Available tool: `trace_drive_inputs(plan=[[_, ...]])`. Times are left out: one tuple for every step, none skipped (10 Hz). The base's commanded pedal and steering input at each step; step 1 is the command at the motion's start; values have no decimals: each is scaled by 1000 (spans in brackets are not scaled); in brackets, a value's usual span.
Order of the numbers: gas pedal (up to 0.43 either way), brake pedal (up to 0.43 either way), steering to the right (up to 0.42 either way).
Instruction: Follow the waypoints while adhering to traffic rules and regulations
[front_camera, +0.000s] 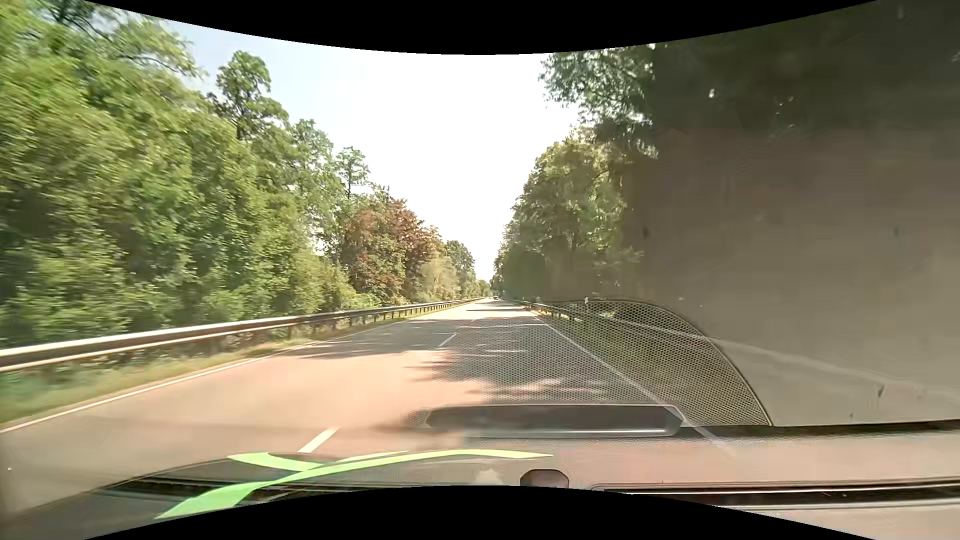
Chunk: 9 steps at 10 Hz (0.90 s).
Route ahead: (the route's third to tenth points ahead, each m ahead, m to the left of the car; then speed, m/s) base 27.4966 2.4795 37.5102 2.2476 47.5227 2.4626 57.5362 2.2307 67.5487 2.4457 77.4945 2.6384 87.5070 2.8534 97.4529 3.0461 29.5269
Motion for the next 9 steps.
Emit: trace_drive_inputs(plan=[[268, 0, -4], [280, 0, -4], [287, 0, -4], [311, 0, -4], [311, 0, -3], [311, 0, -4], [299, 0, -4], [268, 0, -4], [248, 0, -4]])
